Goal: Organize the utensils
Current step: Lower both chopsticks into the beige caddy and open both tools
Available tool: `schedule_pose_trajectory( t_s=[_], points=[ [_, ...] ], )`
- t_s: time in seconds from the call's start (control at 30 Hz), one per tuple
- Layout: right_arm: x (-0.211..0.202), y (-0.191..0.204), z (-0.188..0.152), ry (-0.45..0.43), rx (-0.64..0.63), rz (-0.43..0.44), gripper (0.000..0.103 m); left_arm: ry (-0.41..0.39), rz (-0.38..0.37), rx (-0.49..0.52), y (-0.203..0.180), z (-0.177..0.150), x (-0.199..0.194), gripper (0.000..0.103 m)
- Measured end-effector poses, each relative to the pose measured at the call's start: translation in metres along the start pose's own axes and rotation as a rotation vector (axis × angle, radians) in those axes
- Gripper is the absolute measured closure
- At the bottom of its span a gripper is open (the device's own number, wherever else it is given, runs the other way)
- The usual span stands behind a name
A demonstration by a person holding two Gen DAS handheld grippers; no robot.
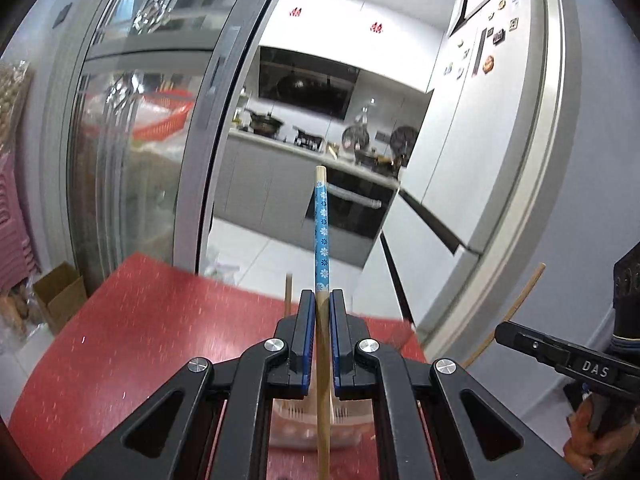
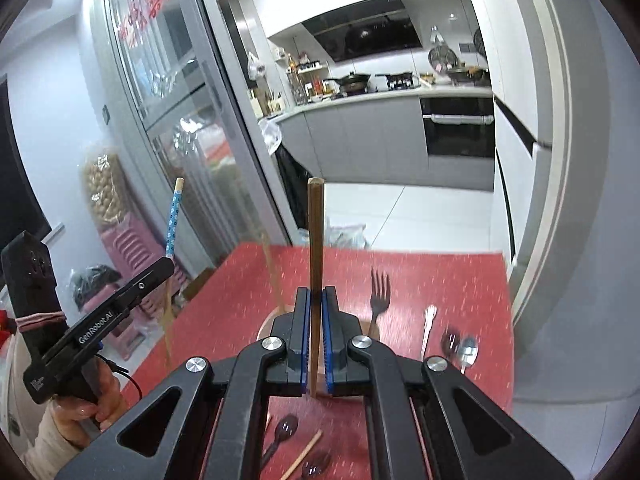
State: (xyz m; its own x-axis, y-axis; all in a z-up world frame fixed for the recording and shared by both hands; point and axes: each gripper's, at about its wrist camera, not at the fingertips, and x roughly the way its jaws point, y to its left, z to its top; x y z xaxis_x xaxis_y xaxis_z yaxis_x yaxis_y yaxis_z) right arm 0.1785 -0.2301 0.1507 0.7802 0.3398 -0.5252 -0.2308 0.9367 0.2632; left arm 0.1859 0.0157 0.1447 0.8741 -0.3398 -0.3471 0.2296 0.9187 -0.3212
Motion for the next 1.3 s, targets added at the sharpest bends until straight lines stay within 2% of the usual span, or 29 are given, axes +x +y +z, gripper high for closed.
schedule_pose_trajectory(
  t_s=[0.23, 0.43, 0.6, 0.83, 1.2, 1.3],
  points=[
    [0.031, -0.007, 0.021, -0.009, -0.005, -0.027, 0.097, -0.054, -0.002, 0.006, -0.005, 0.01, 0.045, 0.071],
    [0.063, -0.017, 0.015, 0.004, -0.017, -0.036, 0.097, -0.087, 0.0, -0.008, -0.003, 0.004, 0.082, 0.071],
    [0.081, -0.023, 0.007, 0.02, -0.026, -0.041, 0.097, -0.087, 0.01, -0.018, 0.003, -0.014, 0.109, 0.071],
    [0.103, -0.032, -0.013, 0.049, -0.021, -0.031, 0.097, -0.098, 0.056, -0.01, 0.013, -0.032, 0.119, 0.071],
    [0.117, -0.028, -0.028, 0.069, -0.054, -0.03, 0.097, -0.165, 0.101, 0.002, 0.011, -0.033, 0.125, 0.071],
    [0.122, -0.028, -0.03, 0.083, -0.061, -0.021, 0.097, -0.159, 0.119, 0.037, 0.006, -0.041, 0.126, 0.071]
  ],
)
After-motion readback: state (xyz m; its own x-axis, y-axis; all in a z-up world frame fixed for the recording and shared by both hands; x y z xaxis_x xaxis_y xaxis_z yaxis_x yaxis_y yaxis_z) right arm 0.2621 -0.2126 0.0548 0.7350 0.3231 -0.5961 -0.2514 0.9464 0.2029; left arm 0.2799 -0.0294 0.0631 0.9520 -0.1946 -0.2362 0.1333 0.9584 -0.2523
